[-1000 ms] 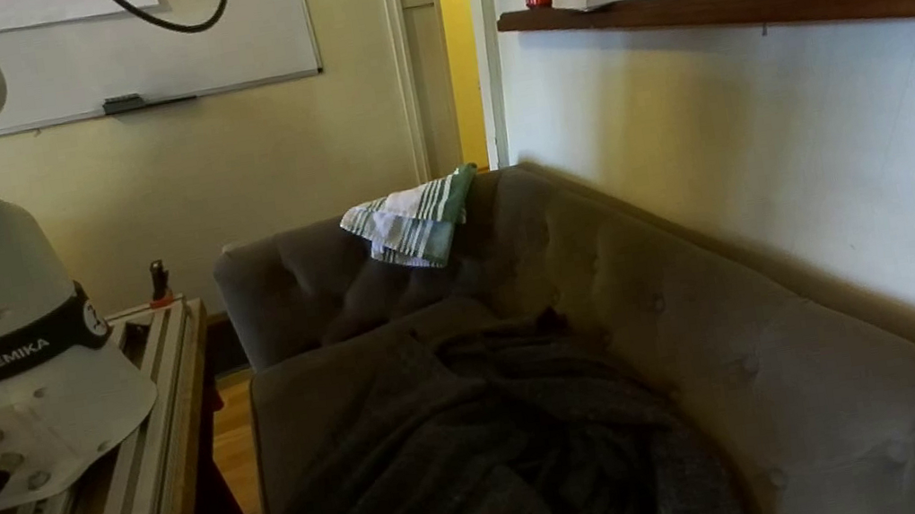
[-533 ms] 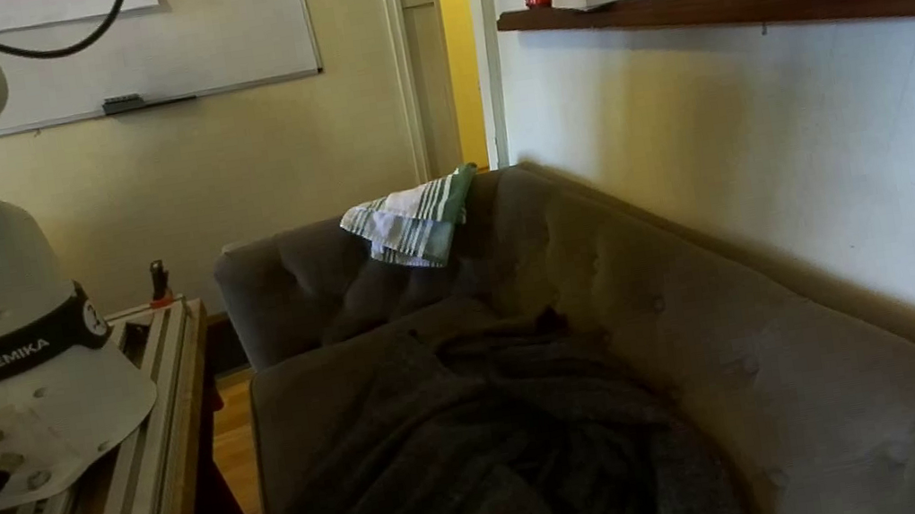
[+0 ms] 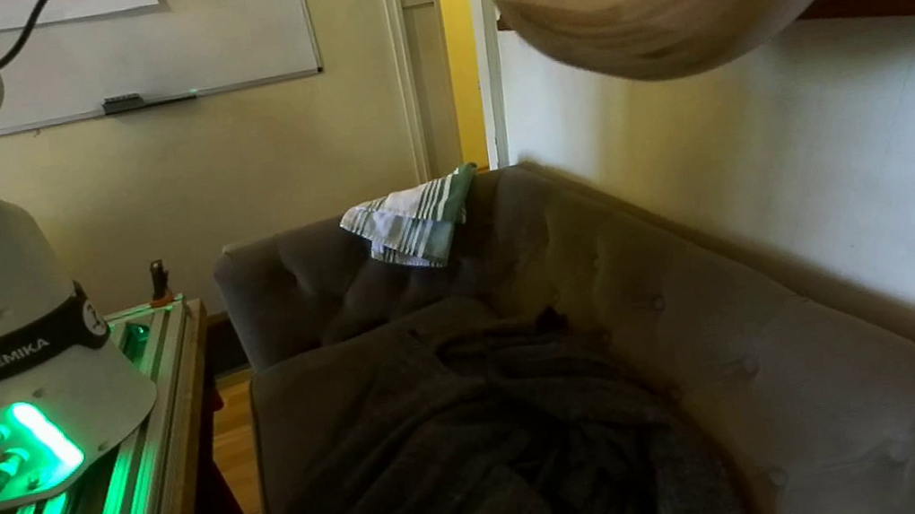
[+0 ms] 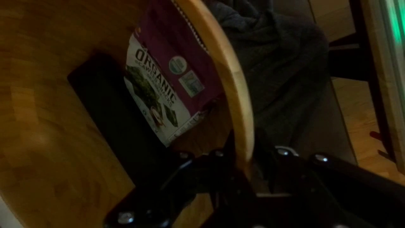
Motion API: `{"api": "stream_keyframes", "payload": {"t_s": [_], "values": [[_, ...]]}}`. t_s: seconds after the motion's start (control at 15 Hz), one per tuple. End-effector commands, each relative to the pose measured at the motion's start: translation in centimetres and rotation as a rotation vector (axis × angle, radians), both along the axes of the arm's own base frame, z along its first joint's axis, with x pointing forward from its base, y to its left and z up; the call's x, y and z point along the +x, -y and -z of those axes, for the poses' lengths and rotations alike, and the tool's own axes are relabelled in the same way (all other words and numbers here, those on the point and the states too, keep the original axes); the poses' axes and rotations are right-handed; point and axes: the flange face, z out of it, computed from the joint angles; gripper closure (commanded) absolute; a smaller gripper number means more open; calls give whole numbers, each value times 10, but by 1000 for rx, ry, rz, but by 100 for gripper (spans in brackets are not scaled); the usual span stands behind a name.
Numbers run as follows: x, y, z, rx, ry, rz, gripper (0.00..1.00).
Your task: Put the wooden bowl on the armrest
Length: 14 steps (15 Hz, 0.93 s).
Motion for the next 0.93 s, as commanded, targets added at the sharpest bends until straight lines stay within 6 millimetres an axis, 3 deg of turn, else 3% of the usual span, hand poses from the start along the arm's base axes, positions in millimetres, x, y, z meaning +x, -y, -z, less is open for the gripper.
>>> {"api": "stream_keyframes", "payload": {"t_s": [0.0, 0.33, 0.4, 0.47, 0.8, 0.87], "values": [[-64, -16, 23, -10, 55, -18, 96], [-74, -57, 73, 33, 98, 8, 96], [-63, -42, 81, 30, 7, 3, 96], [-65, -48, 91, 32, -3, -2, 84], [-64, -44, 105, 43, -41, 8, 84], [-64, -43, 105, 43, -41, 8, 96]]}}
